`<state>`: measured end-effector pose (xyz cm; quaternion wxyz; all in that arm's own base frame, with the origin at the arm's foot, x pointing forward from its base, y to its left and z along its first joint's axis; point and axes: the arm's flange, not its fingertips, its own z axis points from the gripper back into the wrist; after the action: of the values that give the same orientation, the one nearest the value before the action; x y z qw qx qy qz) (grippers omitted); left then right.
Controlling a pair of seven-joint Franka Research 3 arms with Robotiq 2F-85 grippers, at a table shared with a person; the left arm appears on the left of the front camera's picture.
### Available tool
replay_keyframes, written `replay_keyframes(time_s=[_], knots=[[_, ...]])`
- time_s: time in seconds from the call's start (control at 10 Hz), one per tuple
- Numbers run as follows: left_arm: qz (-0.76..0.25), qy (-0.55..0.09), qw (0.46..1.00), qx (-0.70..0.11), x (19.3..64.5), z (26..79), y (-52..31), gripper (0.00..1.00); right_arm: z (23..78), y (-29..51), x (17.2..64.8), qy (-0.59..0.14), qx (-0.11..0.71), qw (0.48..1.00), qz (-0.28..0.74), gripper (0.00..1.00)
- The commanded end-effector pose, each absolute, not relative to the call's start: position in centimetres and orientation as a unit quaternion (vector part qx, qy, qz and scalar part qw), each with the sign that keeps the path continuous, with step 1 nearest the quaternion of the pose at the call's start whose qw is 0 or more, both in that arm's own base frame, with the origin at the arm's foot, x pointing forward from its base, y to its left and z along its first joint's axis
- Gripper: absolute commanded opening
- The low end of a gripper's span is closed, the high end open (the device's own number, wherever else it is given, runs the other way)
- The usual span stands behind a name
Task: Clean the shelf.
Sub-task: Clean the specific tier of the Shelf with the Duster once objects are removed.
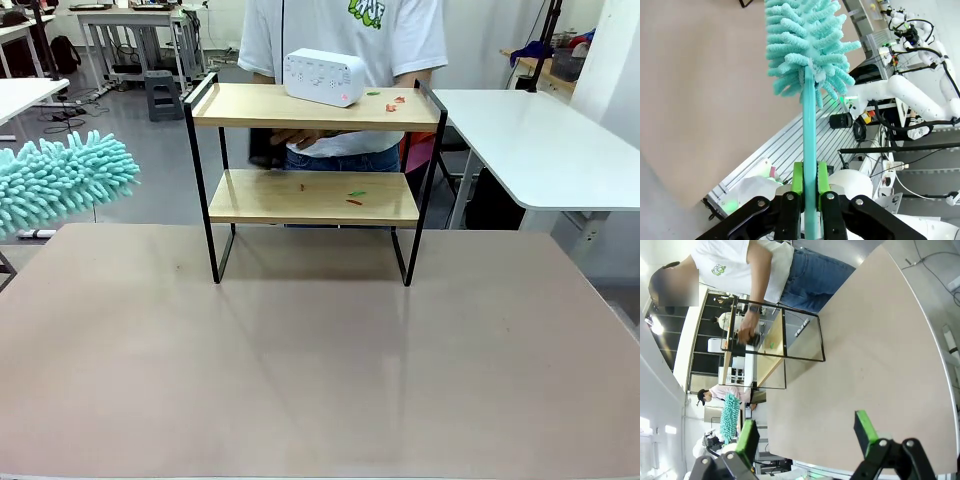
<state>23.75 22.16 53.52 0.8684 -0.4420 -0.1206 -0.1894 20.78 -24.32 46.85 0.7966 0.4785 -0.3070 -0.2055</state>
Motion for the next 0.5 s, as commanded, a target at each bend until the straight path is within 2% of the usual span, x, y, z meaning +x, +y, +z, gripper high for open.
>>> replay_keyframes(time_s=[0.0, 0.2, 0.3, 0.4], knots=[[-0.183, -0.126, 0.863, -0.453, 23.9, 54.2, 22.3, 0.0, 47.1, -24.5, 21.0, -0.32, 0.481, 0.793, -0.196, 1.0], [-0.183, -0.126, 0.863, -0.453, 23.9, 54.2, 22.3, 0.0, 47.1, -24.5, 21.0, -0.32, 0.481, 0.793, -0.196, 1.0], [-0.189, -0.121, 0.868, -0.442, 23.7, 53.5, 22.2, 0.13, 47.1, -24.5, 21.0, -0.32, 0.481, 0.793, -0.196, 1.0], [-0.225, -0.101, 0.88, -0.406, 22.8, 55.3, 20.8, 0.13, 47.1, -24.5, 21.0, -0.32, 0.481, 0.793, -0.196, 1.0]])
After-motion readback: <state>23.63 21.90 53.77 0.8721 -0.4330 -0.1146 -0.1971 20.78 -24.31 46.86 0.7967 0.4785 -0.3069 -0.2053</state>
